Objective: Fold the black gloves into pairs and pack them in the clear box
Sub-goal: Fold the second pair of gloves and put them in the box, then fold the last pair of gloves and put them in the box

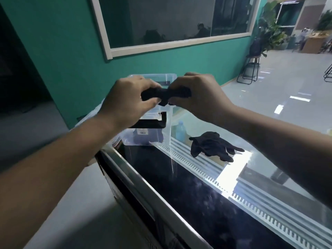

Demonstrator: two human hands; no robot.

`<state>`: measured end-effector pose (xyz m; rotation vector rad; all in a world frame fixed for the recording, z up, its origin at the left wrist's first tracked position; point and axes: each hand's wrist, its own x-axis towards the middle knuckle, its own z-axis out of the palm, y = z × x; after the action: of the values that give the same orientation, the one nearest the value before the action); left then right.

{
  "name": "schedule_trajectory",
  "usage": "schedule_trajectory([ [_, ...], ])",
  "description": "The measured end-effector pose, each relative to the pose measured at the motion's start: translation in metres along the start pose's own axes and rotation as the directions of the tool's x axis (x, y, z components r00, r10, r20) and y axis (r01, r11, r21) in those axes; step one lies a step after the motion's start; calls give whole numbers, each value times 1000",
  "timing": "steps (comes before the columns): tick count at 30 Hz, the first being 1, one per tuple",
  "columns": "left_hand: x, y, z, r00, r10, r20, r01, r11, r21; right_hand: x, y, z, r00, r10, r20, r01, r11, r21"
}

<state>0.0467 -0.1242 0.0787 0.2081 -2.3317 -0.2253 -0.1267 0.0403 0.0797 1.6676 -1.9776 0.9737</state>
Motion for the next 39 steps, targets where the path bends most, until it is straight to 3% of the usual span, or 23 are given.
schedule_trajectory([
  [6,34,-54,-8,970,-195,142,195,981,14,57,-1,37,985,120,124,-132,987,96],
  [11,44,-73,-4,927,-302,223,292,953,78,80,0,63,959,181,220,-190,982,18],
  [14,44,-79,-4,861,-352,367,332,936,118,83,-1,69,912,175,370,-154,984,-87],
  [17,40,-80,-8,812,-370,452,339,929,152,84,-2,65,890,159,427,-114,985,-128],
  [23,39,-68,-12,879,-339,335,307,941,146,82,1,48,907,167,387,-131,984,-117],
  [29,30,-35,-3,959,-248,136,246,969,32,57,14,23,969,95,226,-81,994,-69],
  [34,7,1,20,993,-117,16,117,991,-63,10,41,10,985,96,144,-88,994,-62],
  [39,-24,35,53,998,47,-34,-50,995,-84,-51,65,6,966,175,188,-172,985,-34],
])
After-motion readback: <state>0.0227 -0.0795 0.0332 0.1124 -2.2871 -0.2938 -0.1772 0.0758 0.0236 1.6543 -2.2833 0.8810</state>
